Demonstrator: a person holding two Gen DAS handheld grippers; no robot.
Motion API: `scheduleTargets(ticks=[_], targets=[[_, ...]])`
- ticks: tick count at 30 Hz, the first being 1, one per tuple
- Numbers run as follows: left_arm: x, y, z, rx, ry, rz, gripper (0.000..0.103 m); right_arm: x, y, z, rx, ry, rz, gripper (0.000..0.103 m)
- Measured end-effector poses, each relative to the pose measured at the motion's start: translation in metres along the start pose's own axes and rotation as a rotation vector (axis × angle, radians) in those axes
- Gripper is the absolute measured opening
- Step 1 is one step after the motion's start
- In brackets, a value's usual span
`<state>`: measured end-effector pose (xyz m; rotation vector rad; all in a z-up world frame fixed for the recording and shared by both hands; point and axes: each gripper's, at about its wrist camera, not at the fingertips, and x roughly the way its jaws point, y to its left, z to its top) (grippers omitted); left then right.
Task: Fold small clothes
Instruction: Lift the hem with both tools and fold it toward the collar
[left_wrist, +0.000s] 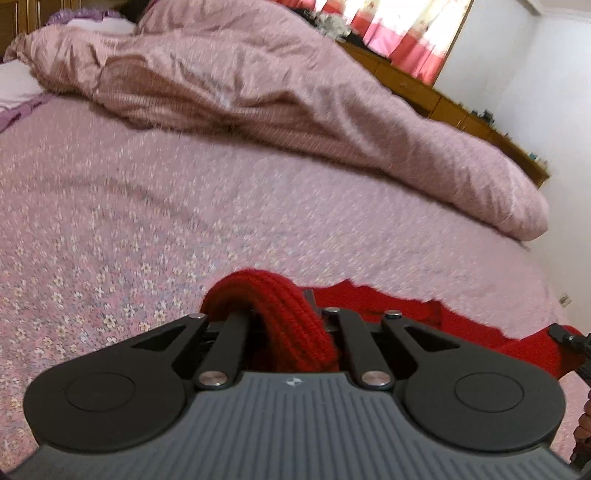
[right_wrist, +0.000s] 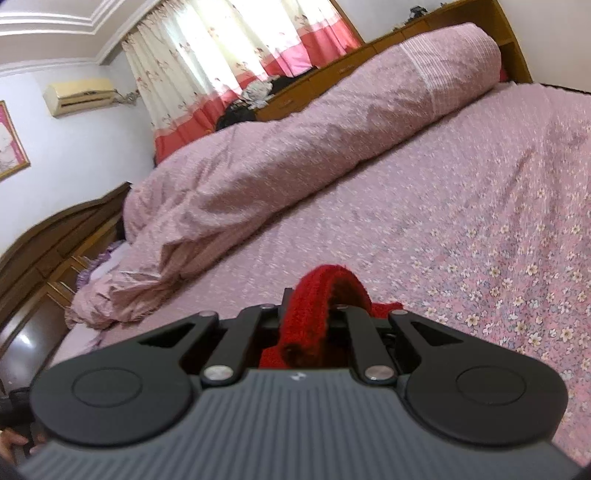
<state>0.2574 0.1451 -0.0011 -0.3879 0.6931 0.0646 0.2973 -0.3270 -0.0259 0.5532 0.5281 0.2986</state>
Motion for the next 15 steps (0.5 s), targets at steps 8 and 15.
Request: scheduleTargets(ticks=[8, 15], targets=[[0.039, 0.008, -0.012, 0.037, 0.059, 0.047, 0.009, 0.034, -0.018, -0.021, -0.02, 0.063, -0.108, 0.011], [0.036, 0.002, -0.01, 0.083, 0.06, 0.062, 0.01, 0.037, -0.022, -0.032, -0.022, 0.066, -0.132, 0.012]])
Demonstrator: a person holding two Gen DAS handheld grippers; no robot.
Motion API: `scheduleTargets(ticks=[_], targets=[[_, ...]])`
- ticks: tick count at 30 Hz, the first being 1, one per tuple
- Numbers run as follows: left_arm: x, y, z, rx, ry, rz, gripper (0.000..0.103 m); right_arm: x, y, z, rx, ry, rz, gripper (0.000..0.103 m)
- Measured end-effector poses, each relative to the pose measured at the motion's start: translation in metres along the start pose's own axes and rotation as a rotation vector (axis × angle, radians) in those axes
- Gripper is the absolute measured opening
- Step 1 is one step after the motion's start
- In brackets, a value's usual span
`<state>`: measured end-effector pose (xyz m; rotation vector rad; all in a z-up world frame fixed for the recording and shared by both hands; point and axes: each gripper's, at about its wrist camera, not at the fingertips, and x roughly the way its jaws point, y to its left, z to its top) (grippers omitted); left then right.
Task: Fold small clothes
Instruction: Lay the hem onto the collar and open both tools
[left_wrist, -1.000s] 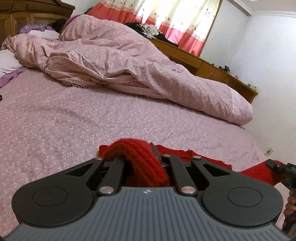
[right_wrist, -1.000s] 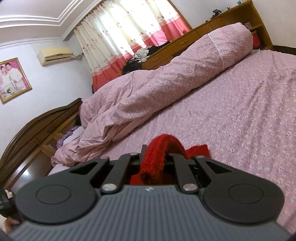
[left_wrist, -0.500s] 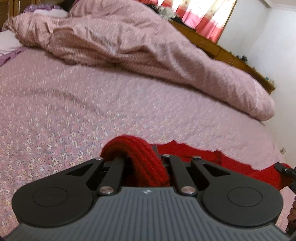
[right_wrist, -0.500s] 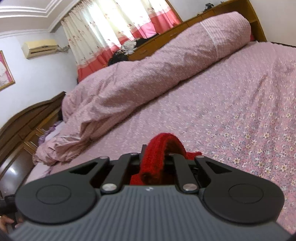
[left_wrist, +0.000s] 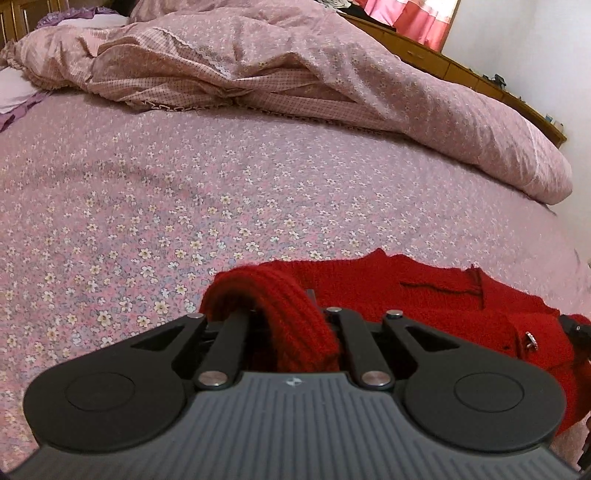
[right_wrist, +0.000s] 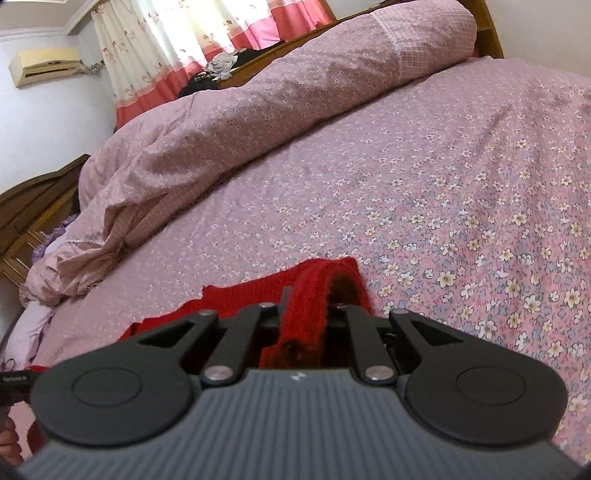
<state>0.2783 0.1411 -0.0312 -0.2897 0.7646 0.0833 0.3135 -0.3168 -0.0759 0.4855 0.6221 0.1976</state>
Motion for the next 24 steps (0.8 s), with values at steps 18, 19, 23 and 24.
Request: scheduleTargets(ticks=[18, 19, 23, 24], targets=[[-0.084, -0.016, -0.013, 0.058, -0.069, 0.002, 0.066, -0.066, 0.021, -0.004, -0.063, -0.054, 0.013, 0.038], [-0.088, -0.016, -0.016, 0.049, -0.071, -0.005, 0.067, -0.068, 0.024, -0.005, -0.06, -0.052, 0.017, 0.038], [-0.099, -0.02, -0.027, 0.014, -0.073, -0.032, 0.067, -0.073, 0.03, -0.014, -0.044, -0.026, 0.045, 0.038], [-0.101, -0.021, -0.03, 0.009, -0.07, -0.04, 0.067, -0.072, 0.032, -0.017, -0.039, -0.012, 0.053, 0.038]])
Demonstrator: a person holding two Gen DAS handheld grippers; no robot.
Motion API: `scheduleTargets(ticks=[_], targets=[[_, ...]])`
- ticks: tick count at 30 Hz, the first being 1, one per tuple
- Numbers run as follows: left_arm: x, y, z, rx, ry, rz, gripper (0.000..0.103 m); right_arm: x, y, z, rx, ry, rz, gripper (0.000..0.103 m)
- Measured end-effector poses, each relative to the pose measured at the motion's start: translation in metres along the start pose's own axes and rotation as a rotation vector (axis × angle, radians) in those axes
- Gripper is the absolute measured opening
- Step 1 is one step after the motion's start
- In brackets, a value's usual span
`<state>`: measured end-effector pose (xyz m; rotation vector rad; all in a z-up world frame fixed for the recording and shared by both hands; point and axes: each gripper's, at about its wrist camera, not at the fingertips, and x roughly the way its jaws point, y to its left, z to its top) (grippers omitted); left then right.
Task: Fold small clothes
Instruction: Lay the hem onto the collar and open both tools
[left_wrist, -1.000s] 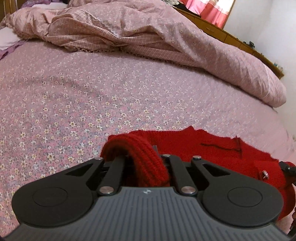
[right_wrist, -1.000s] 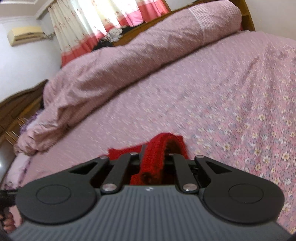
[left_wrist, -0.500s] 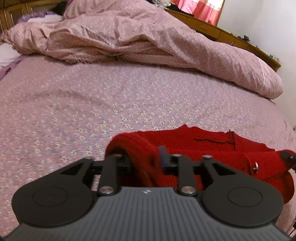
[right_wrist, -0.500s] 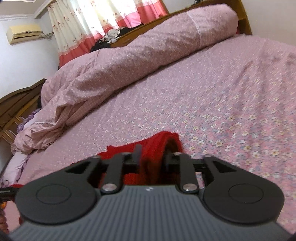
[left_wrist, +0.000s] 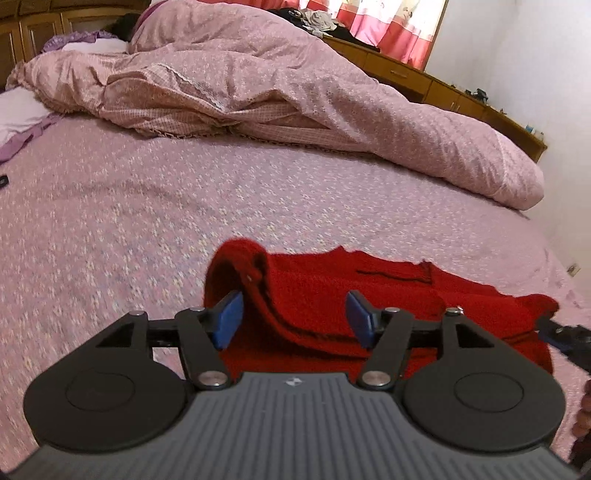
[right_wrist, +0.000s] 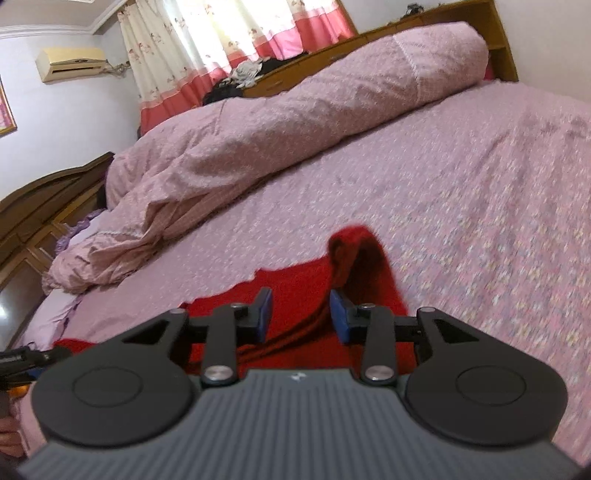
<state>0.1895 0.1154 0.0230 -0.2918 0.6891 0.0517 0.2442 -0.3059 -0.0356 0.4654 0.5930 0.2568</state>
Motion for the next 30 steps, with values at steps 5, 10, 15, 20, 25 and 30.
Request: scheduleTargets(ticks=[5, 10, 15, 20, 25, 30], targets=[[0.013, -0.005, -0.012, -0.033, 0.071, -0.063, 0.068, 0.011, 0.006, -0.012, 0.013, 0.051, 0.025, 0.038], [0.037, -0.01, -0.02, -0.038, 0.094, -0.081, 0.068, 0.026, 0.012, -0.017, 0.014, 0.089, 0.056, 0.038], [0.057, -0.011, -0.013, -0.032, 0.082, -0.087, 0.068, 0.036, 0.019, -0.015, -0.006, 0.101, 0.081, 0.038], [0.069, -0.013, 0.006, 0.001, 0.018, -0.085, 0.068, 0.049, 0.025, -0.002, -0.014, 0.08, 0.096, 0.038], [0.078, -0.013, 0.03, 0.031, -0.052, -0.052, 0.068, 0.06, 0.028, 0.015, -0.011, 0.031, 0.109, 0.038], [0.077, -0.016, 0.048, 0.066, -0.099, -0.011, 0.068, 0.072, 0.03, 0.032, -0.024, -0.024, 0.074, 0.038]])
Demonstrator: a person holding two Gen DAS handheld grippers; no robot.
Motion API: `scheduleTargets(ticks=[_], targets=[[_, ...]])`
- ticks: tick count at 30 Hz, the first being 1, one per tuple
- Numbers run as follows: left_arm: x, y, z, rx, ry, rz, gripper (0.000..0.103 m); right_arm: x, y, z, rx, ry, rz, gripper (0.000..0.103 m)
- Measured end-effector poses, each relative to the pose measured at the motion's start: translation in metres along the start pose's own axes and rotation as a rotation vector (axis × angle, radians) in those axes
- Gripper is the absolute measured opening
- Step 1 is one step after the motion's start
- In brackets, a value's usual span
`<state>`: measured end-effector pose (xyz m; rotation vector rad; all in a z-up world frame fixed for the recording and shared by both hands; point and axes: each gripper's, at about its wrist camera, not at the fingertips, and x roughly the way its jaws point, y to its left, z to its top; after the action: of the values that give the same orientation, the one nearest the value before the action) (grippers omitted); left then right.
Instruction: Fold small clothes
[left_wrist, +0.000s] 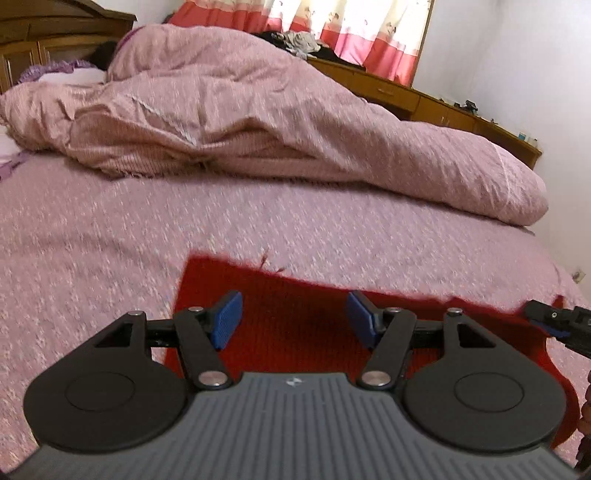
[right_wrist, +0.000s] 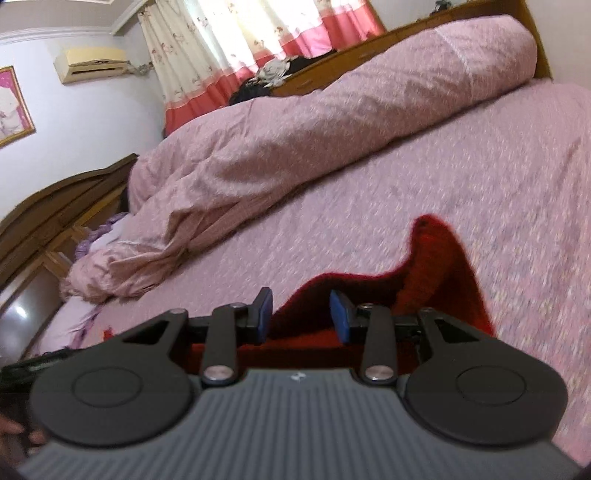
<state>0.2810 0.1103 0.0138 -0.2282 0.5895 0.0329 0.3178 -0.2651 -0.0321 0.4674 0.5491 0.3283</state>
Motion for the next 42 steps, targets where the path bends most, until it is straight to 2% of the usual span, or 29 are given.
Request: scheduleTargets(ticks=[3, 7, 14, 17, 20, 25, 26, 27, 28, 29, 31, 35, 38, 39, 42], targets=[[-0.002, 0.0, 0.0, 0.03, 0.014, 0.012, 0.069, 0.003, -0.001, 0.003, -0.028, -0.006, -0.067, 0.039], [-0.005, 0.002, -0.012, 0.085, 0.057, 0.061, 0.069, -0.006, -0.006, -0.003, -0.038, 0.017, -0.082, 0.039], [-0.02, 0.015, -0.036, 0.161, 0.082, 0.121, 0.069, -0.032, -0.008, -0.018, -0.168, 0.023, -0.188, 0.039], [-0.012, 0.026, -0.034, 0.122, 0.101, 0.163, 0.069, -0.03, -0.018, -0.013, -0.182, 0.022, -0.248, 0.042], [-0.002, 0.038, -0.029, 0.071, 0.092, 0.162, 0.069, -0.024, -0.028, -0.003, -0.175, 0.016, -0.279, 0.045], [0.028, 0.051, -0.025, 0.04, 0.134, 0.218, 0.068, 0.006, -0.043, 0.0, -0.197, 0.108, -0.308, 0.046], [0.034, 0.053, -0.026, 0.035, 0.15, 0.215, 0.066, 0.011, -0.044, -0.002, -0.195, 0.12, -0.302, 0.046], [0.037, 0.054, -0.027, 0.027, 0.153, 0.202, 0.054, 0.013, -0.047, -0.004, -0.191, 0.123, -0.294, 0.042], [0.041, 0.054, -0.028, 0.021, 0.151, 0.183, 0.036, 0.015, -0.048, -0.005, -0.184, 0.119, -0.291, 0.034], [0.043, 0.052, -0.028, 0.022, 0.152, 0.173, 0.031, 0.015, -0.048, -0.004, -0.18, 0.116, -0.291, 0.02], [0.048, 0.046, -0.027, 0.049, 0.137, 0.209, 0.014, 0.012, -0.047, -0.004, -0.177, 0.094, -0.291, 0.016], [0.061, 0.046, -0.024, 0.045, 0.124, 0.258, 0.011, 0.005, -0.046, 0.0, -0.162, 0.044, -0.308, 0.014], [0.076, 0.048, -0.032, 0.047, 0.146, 0.282, 0.011, 0.018, -0.053, -0.005, -0.161, 0.086, -0.346, 0.014], [0.078, 0.045, -0.036, 0.075, 0.135, 0.292, 0.011, 0.024, -0.054, -0.01, -0.173, 0.103, -0.363, 0.014], [0.078, 0.037, -0.038, 0.143, 0.125, 0.315, 0.011, 0.031, -0.047, -0.024, -0.291, 0.075, -0.395, 0.015]])
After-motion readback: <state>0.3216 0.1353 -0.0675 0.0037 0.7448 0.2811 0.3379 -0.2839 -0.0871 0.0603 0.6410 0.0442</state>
